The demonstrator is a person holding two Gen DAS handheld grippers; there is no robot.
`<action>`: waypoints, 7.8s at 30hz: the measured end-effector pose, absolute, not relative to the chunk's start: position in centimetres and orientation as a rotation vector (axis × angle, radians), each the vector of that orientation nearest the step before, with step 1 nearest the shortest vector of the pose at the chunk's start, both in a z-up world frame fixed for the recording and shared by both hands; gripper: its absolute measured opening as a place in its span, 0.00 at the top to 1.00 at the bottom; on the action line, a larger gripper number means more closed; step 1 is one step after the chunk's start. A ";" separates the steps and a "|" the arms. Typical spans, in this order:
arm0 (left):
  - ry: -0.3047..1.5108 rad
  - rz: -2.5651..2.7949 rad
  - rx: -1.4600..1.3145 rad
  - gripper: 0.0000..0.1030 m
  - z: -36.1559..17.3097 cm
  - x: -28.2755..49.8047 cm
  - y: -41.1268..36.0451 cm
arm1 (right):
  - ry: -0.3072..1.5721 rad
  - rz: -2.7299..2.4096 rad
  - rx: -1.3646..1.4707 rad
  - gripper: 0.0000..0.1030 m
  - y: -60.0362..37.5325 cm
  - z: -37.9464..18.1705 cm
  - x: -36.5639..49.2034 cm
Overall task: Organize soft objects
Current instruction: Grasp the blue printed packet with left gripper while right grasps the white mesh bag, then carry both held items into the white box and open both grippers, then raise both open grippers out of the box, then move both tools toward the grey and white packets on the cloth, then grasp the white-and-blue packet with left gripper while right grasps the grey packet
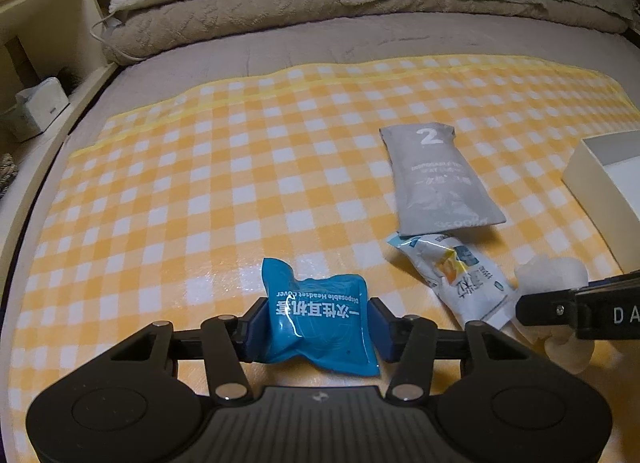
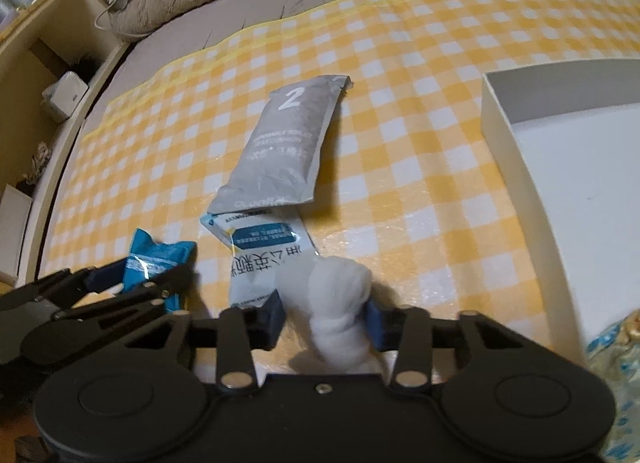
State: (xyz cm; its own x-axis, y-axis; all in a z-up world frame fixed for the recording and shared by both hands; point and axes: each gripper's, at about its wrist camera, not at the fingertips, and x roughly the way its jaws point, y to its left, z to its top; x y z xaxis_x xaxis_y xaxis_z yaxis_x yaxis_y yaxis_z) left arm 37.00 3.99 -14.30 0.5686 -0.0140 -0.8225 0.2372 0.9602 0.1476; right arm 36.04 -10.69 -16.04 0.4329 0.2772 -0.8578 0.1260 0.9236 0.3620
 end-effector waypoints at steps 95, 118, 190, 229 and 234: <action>0.792 -0.626 -0.149 0.47 -13.6 30.7 -18.7 | 0.960 -0.015 0.180 0.52 -32.7 -8.7 29.6; 0.853 -0.606 0.009 0.07 -14.6 30.1 -19.8 | 1.002 -0.065 0.214 0.38 -33.5 -9.0 29.0; 0.695 -0.372 -0.015 0.00 -5.4 27.9 -9.8 | 0.768 -0.139 0.113 0.00 -32.0 -4.6 22.9; 0.819 -0.188 0.179 0.01 -15.3 36.3 0.3 | 0.757 0.174 0.075 0.00 -15.8 -8.2 42.2; 0.839 -0.179 0.202 0.03 -16.8 36.8 1.0 | 0.805 0.216 0.091 0.00 -14.1 -9.8 43.8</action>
